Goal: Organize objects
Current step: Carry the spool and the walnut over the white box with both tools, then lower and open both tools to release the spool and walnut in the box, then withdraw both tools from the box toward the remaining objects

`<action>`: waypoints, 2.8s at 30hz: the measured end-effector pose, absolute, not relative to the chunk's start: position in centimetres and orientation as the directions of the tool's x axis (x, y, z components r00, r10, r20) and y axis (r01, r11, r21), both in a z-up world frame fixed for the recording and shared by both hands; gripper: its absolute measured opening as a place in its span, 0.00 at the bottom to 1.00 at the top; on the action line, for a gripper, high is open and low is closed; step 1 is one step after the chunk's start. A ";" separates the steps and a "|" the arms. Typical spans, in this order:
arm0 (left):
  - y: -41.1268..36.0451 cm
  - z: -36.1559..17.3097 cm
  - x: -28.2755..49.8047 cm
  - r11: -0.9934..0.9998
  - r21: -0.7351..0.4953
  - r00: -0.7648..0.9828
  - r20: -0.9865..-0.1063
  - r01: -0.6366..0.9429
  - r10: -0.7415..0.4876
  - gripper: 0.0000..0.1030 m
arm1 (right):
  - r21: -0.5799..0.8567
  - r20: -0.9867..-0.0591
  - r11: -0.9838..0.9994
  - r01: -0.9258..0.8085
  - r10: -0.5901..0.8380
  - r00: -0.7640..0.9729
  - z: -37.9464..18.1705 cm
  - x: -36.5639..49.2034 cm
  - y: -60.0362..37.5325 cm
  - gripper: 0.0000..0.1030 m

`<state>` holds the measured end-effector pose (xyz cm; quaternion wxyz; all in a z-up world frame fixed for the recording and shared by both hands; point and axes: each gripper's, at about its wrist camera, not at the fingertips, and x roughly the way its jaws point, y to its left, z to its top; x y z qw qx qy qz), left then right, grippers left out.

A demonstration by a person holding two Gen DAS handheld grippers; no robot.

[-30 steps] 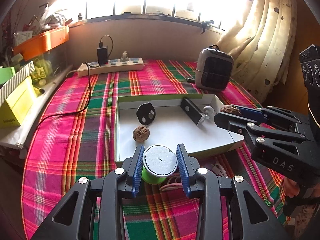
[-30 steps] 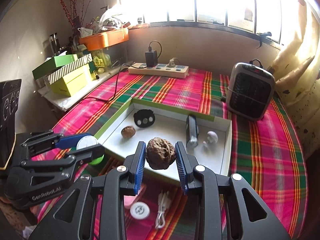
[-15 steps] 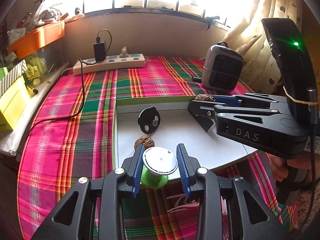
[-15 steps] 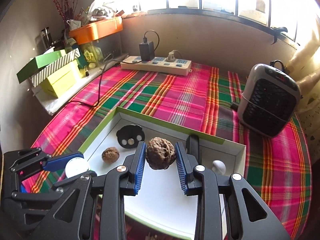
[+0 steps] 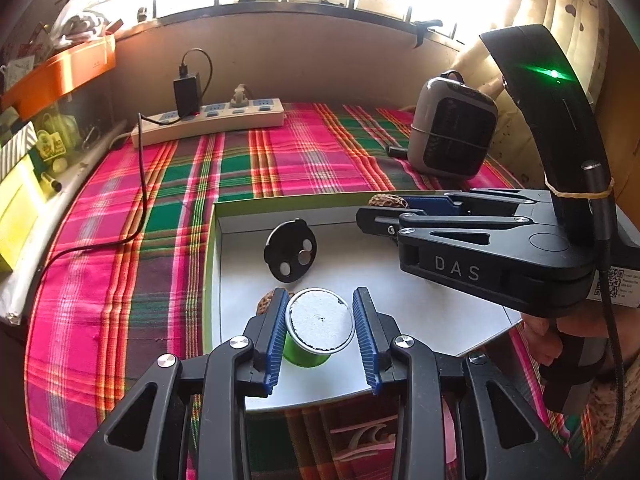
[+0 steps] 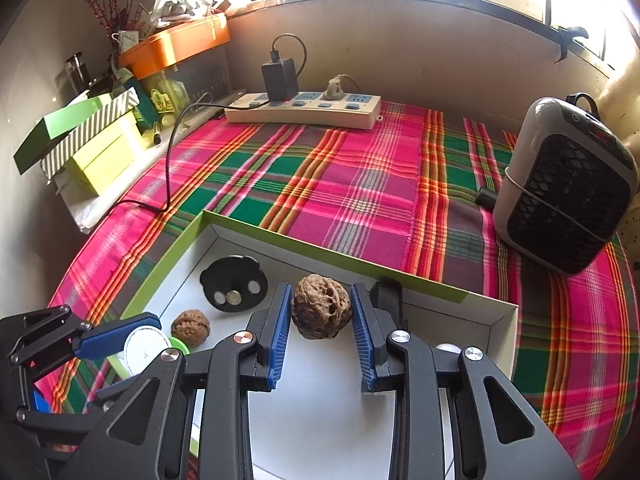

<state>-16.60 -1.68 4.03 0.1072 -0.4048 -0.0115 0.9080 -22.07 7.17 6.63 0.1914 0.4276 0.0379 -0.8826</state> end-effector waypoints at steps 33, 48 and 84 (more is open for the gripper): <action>-0.8 2.0 -18.9 -0.973 -0.114 -0.611 -0.761 -0.201 0.216 0.30 | 0.073 -0.808 -0.914 0.399 -0.289 -0.514 4.9 -23.7 6.1 0.30; -1.0 1.7 -19.2 -0.975 -0.115 -0.594 -0.777 -0.190 0.208 0.31 | 0.063 -0.818 -0.914 0.401 -0.277 -0.504 4.6 -23.8 5.8 0.31; -1.2 2.8 -17.5 -0.977 -0.102 -0.624 -0.757 -0.185 0.197 0.39 | 0.080 -0.783 -0.925 0.372 -0.289 -0.551 6.2 -22.0 6.6 0.44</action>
